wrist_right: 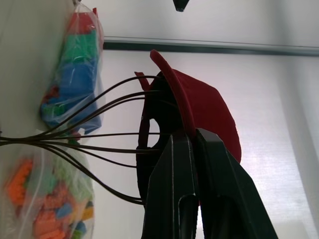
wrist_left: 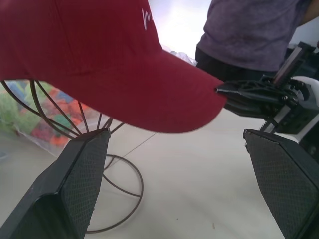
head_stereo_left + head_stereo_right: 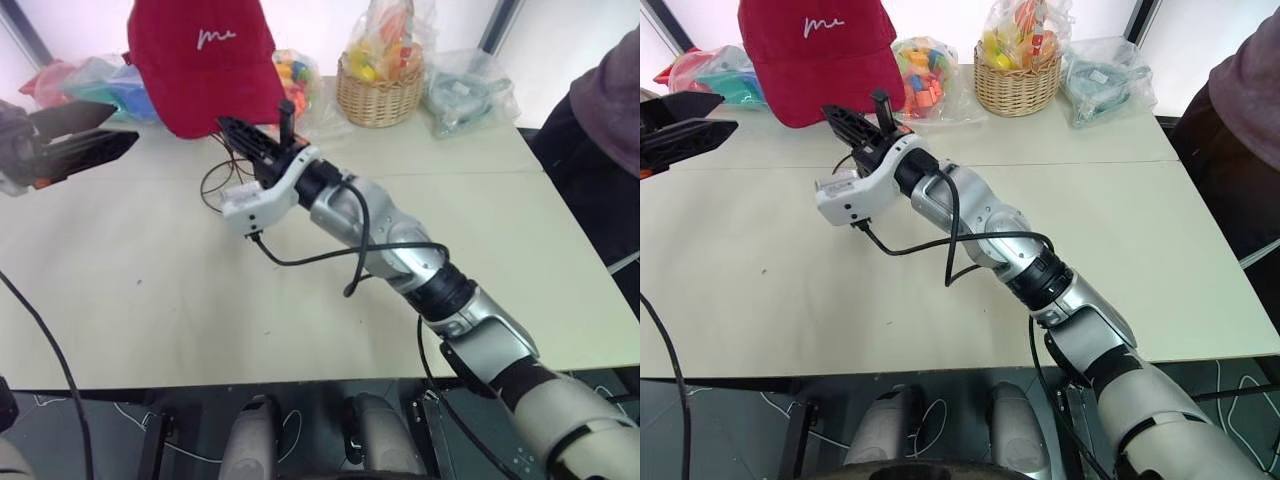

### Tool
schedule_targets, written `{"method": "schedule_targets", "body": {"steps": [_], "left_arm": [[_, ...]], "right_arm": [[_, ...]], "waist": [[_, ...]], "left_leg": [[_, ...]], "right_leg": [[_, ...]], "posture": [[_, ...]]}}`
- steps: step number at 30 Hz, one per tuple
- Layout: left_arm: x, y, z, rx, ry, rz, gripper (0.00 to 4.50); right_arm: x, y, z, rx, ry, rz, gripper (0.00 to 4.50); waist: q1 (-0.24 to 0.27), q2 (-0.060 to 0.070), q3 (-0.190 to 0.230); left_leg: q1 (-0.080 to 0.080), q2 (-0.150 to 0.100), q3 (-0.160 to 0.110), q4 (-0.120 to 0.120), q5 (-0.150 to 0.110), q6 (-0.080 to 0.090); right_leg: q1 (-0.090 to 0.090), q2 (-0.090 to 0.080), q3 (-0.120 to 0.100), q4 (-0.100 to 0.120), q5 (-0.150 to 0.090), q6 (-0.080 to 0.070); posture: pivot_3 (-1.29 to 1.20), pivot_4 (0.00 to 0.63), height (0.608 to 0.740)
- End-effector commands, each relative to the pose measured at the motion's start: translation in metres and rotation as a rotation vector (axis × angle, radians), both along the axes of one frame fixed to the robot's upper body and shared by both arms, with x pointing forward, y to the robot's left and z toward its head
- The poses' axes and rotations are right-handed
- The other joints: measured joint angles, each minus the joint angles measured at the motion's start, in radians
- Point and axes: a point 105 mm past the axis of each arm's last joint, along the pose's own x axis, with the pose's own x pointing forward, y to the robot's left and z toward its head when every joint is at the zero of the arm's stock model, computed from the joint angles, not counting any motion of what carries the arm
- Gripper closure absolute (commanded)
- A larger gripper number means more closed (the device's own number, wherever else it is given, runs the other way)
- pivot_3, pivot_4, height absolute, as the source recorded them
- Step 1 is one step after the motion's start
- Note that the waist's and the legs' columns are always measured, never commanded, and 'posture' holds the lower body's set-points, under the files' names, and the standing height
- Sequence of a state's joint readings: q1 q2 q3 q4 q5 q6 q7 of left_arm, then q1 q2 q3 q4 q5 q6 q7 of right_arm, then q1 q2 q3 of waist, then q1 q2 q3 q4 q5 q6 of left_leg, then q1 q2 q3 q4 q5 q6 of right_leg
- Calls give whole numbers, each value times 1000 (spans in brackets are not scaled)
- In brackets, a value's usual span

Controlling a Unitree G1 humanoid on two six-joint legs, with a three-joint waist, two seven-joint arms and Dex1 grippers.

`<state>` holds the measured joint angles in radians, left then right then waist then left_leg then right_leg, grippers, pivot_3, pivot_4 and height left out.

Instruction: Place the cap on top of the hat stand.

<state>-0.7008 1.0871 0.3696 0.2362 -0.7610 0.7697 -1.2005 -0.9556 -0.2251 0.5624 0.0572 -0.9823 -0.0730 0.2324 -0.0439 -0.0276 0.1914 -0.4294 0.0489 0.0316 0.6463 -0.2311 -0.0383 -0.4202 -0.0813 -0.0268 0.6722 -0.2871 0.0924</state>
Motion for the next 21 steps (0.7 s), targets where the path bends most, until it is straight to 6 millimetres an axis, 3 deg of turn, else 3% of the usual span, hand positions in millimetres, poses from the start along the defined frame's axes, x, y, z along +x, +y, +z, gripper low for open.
{"method": "schedule_targets", "body": {"steps": [1, 5, 17, 21], "left_arm": [[-3, -1, 12, 14, -54, -5, 0], [-2, -2, 12, 14, -53, -6, 0], [0, -6, 13, 14, -53, -9, 0], [1, -7, 14, 16, -54, -12, 0]], "right_arm": [[-1, -8, -3, -8, -1, -25, 4447], [-2, -15, -10, -20, 16, -40, 4447], [-5, -22, -6, 4, 0, -54, 4447], [-7, -24, -5, 32, 11, -44, 3084]], "waist": [[0, 0, 0], [1, 0, 0], [1, 0, 0], [2, 0, 0]], "left_leg": [[0, 0, 0, 0, 0, 0], [0, 0, 0, 0, 0, 0], [0, 0, 0, 0, 0, 0], [0, 0, 0, 0, 0, 0]], "right_leg": [[0, 0, 0, 0, 0, 0], [0, 0, 0, 0, 0, 0], [0, 0, 0, 0, 0, 0], [0, 0, 0, 0, 0, 0]], "posture": [[0, 150, 740], [0, 150, 740], [0, 150, 740], [0, 150, 740]]}}
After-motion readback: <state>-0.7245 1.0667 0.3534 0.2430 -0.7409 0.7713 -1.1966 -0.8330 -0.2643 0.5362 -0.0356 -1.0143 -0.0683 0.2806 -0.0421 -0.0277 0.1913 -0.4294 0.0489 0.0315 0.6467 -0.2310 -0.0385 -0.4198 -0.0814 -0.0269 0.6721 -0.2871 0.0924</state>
